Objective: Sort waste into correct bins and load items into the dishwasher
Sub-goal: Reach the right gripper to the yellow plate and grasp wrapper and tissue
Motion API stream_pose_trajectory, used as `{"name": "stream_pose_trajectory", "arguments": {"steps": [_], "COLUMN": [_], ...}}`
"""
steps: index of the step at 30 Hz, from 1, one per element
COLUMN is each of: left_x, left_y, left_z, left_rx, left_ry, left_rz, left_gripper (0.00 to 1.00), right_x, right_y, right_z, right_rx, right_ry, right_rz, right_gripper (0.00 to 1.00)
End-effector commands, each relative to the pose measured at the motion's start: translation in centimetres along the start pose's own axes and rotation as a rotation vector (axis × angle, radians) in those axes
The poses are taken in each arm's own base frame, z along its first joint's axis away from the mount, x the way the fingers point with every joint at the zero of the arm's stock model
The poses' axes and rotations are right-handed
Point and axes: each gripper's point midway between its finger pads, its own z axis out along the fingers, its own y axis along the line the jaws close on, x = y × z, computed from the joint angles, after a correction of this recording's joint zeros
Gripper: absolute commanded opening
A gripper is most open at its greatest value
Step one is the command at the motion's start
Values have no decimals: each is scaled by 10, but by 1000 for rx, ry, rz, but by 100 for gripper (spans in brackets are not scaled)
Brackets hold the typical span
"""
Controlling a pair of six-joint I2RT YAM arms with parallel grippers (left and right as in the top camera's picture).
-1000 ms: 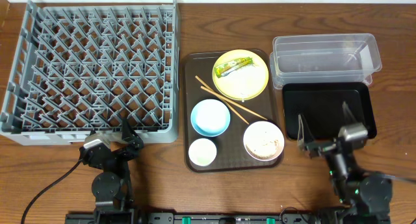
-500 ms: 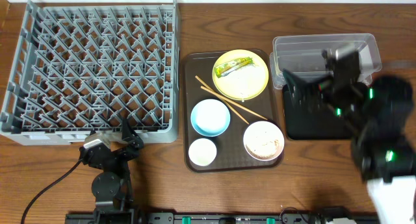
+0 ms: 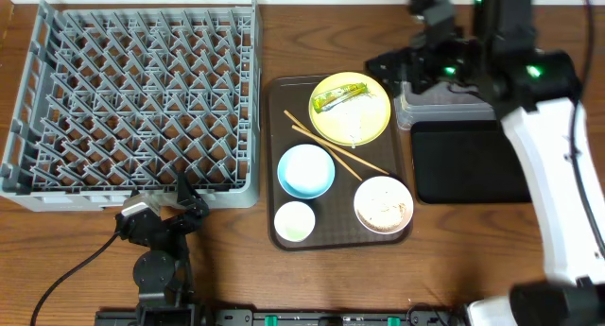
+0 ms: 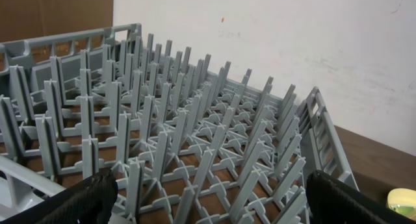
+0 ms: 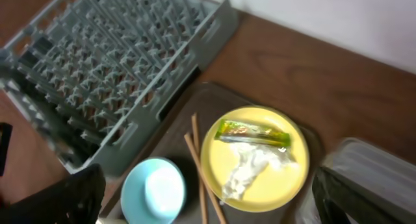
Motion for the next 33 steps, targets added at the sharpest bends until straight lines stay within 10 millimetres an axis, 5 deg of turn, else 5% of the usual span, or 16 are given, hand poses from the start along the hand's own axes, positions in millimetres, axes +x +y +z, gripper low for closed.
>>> {"name": "stream_pose_trajectory", "arguments": {"steps": [1,8,14,18,23,33], "left_x": [17,17,17,17,17,17], "left_y": [8,8,8,8,8,8], "left_z": [1,1,1,1,1,1], "left_rx": [-33,-33,-33,-33,-33,-33], "left_ry": [47,47,47,47,47,47], "left_rz": [30,31,30,30,30,30], "left_gripper": [93,93,93,93,93,93], "right_x": [-1,23,9,6,36,102], "right_y": [7,13,15,4,-44,-70], "right_z": [22,66,93,118,147,204], "right_rx": [-30,-111,-136,-58,337,638], "right_ry": [66,216,158,151,181,252], "right_rz": [-36,-24,40,159,489,664], "right_gripper": [99,99,99,84,96,99]}}
